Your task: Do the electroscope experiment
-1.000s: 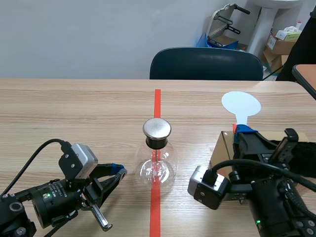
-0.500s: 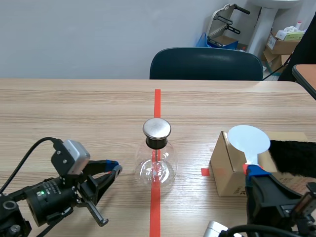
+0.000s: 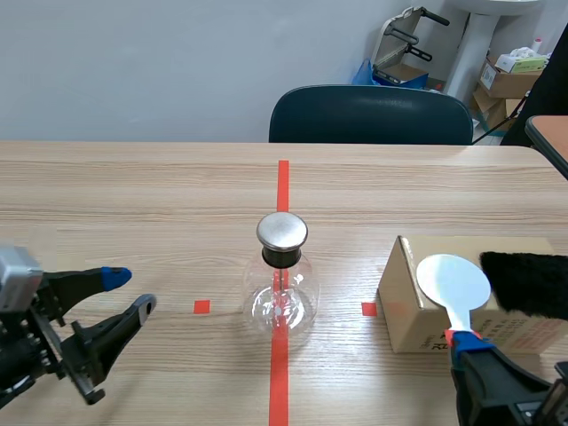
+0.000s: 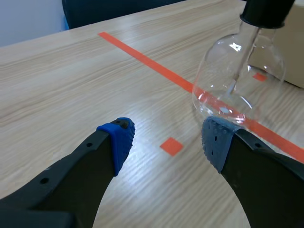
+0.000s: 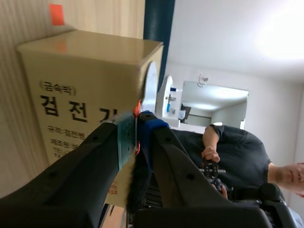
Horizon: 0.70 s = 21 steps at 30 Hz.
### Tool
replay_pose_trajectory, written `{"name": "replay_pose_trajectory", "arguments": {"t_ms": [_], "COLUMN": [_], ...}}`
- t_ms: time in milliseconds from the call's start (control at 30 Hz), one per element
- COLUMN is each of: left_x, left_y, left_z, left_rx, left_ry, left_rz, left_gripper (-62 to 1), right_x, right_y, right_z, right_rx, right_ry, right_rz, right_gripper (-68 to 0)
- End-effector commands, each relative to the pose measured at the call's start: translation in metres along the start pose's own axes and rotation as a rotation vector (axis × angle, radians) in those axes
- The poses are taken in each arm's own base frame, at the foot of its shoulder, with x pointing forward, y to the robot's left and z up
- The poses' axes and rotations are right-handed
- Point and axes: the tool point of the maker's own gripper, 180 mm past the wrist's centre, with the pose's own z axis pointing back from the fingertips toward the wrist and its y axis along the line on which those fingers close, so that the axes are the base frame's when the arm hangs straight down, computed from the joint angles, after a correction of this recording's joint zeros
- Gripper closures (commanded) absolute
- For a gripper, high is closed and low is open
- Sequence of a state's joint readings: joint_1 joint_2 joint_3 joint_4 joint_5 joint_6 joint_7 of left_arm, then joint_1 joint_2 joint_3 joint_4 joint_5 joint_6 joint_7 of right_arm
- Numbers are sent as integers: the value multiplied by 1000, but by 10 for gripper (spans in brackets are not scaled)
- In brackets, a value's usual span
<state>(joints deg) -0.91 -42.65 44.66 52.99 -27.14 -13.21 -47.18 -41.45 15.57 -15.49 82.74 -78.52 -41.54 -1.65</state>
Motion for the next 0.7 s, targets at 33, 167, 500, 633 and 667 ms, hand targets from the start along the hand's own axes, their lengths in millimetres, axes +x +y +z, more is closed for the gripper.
{"name": "replay_pose_trajectory", "arguments": {"t_ms": [33,167,500,633,667], "left_x": [11,11,9,23,26], "left_y": [-8,-19,-47,-56,-59], "left_z": [8,24,45,47,47], "left_rx": [-25,-64,-192,-256,-279], "left_ry": [-41,-37,-2,-48,-55], "left_rz": [14,28,40,92,95], "left_gripper": [-343,-343,-437,-437,-437], "right_x": [-3,-3,-4,-4,-4], "right_y": [-18,-18,-18,-18,-18], "right_z": [-5,-5,-5,-5,-5], "right_rx": [-83,-83,-82,-82,-82], "right_ry": [4,2,7,8,8], "right_rz": [-1,-1,-6,-7,-7], "right_gripper": [-74,-120,-191,-370,-412]}}
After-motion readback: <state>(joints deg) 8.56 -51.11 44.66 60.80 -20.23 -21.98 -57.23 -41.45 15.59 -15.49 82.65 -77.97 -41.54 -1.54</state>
